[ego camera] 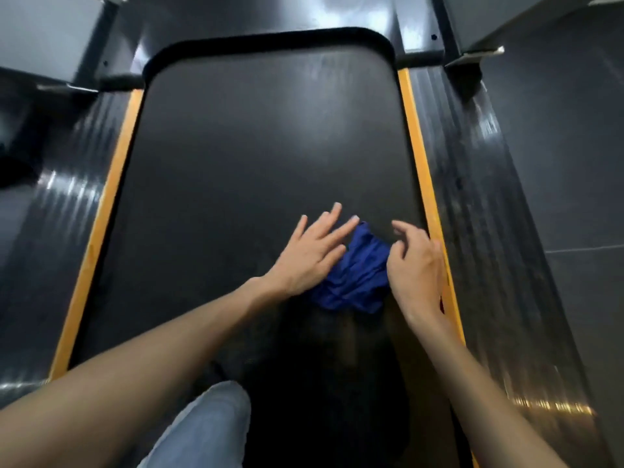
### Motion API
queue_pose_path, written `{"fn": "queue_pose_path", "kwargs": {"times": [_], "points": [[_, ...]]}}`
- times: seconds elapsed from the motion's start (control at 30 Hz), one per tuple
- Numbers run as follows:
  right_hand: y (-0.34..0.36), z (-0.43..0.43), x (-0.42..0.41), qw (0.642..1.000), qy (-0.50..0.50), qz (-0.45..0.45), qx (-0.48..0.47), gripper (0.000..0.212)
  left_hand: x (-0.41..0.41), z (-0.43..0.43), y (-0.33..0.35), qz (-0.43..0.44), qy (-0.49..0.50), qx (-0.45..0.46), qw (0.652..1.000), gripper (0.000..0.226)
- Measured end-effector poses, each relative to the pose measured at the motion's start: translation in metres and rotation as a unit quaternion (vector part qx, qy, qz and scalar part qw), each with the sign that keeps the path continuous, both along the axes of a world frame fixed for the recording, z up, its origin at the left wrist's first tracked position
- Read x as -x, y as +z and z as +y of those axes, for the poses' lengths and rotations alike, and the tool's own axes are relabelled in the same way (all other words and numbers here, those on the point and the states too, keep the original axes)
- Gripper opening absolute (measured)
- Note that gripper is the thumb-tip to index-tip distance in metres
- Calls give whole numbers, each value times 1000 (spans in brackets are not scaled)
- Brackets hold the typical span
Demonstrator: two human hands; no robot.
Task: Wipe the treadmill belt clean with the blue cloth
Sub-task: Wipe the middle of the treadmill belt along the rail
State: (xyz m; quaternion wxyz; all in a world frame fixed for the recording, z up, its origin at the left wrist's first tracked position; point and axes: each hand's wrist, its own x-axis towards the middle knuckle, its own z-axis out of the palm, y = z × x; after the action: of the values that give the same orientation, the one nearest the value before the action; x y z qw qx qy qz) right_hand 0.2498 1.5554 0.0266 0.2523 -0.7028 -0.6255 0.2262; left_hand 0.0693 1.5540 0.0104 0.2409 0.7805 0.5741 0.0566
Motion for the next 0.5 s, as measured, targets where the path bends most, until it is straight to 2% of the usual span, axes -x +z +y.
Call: {"fn": "queue_pose_path", "kwargs": {"times": [0.07, 0.13, 0.17, 0.3, 0.37, 0.5], "points": [[-7, -15, 19, 993, 20, -69, 97, 45, 28, -3, 1, 33, 68, 34, 997, 52], [-16, -27, 40, 975, 21, -100, 197, 60, 53, -10, -1, 79, 99, 70, 990, 53], [-21, -30, 52, 970, 13, -105, 217, 67, 63, -16, 0, 80, 124, 77, 986, 54], [-36, -22, 82, 964, -53, -107, 238, 84, 79, -39, -1, -14, 276, 41, 960, 52], [-43, -16, 86, 969, -80, -110, 207, 80, 88, -48, -5, -50, 325, 33, 944, 51], [-69, -16, 84, 990, -43, -135, 23, 43, 126, -62, -24, -47, 336, -4, 941, 48]]}}
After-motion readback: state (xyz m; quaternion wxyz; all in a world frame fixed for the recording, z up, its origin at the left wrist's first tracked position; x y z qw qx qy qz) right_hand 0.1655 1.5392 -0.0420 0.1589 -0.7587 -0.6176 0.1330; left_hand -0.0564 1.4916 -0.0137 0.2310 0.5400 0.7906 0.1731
